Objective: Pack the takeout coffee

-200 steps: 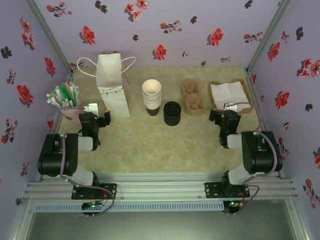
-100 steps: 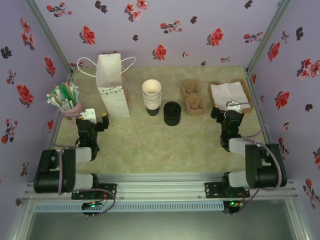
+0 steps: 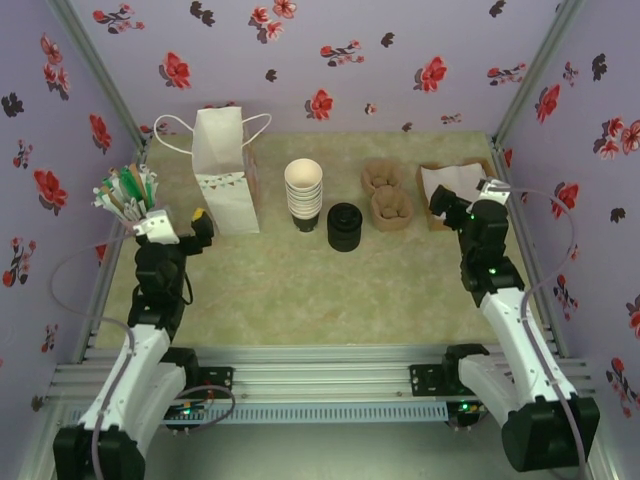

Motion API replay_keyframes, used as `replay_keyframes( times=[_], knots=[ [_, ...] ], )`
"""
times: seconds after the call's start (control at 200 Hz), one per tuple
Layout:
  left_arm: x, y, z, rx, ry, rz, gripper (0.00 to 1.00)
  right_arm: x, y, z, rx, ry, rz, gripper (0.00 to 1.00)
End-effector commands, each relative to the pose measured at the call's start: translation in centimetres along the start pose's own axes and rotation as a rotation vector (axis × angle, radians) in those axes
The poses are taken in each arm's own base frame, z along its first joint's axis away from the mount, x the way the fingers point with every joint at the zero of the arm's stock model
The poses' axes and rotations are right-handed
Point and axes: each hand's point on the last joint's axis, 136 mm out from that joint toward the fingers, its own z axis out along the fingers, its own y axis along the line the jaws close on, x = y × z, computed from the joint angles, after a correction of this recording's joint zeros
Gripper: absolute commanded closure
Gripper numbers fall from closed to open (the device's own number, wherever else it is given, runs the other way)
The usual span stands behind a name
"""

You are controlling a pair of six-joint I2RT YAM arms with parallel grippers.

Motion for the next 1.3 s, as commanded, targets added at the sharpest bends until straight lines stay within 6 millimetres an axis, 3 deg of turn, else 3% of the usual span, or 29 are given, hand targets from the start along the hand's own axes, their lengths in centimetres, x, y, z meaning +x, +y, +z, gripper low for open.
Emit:
replay_keyframes(
  times=[0.0, 0.125, 0.25, 0.39, 0.535, 0.68, 0.825, 0.965, 1.145, 1.295],
  knots=[
    [2.0, -0.9, -1.7, 0.018, 0.17, -0.21, 0.01, 2.7, -0.2, -1.9, 0.014, 0.18, 0.051, 0.01],
    [2.7, -3.4, -3.3, 0.103, 0.301, -0.39, 0.01, 2.0, 0.4, -3.4, 0.003, 0.226, 0.08, 0.01],
    [3.2, -5.8, -4.9, 0.193, 0.421, -0.441, 0.01, 2.6, 0.7, -3.8, 0.008, 0.297, 0.15, 0.01],
    [2.2, -8.6, -6.1, 0.347, 0.456, -0.439, 0.01, 3.8, 3.8, -3.2, -0.144, 0.407, 0.177, 0.01],
    [0.6, -10.0, -5.7, 0.431, 0.402, -0.507, 0.01, 4.9, 6.6, -2.5, -0.274, 0.488, 0.208, 0.02],
    [2.8, -8.7, -4.1, 0.309, 0.484, -0.672, 0.01, 5.9, 8.3, -1.6, -0.294, 0.554, 0.178, 0.07],
    [4.0, -10.0, -2.6, 0.367, 0.524, -0.755, 0.01, 6.7, 10.7, -0.7, -0.305, 0.626, 0.103, 0.11],
    [5.1, -11.3, -2.4, 0.37, 0.586, -0.717, 0.01, 6.9, 13.1, 0.0, -0.296, 0.686, 0.0, 0.16],
    [6.0, -15.4, -3.2, 0.43, 0.685, -0.56, 0.01, 6.6, 17.3, 0.3, -0.329, 0.732, -0.149, 0.21],
    [5.7, -17.0, -3.1, 0.439, 0.692, -0.489, 0.15, 5.8, 21.1, 0.6, -0.355, 0.739, -0.246, 0.24]
  ],
)
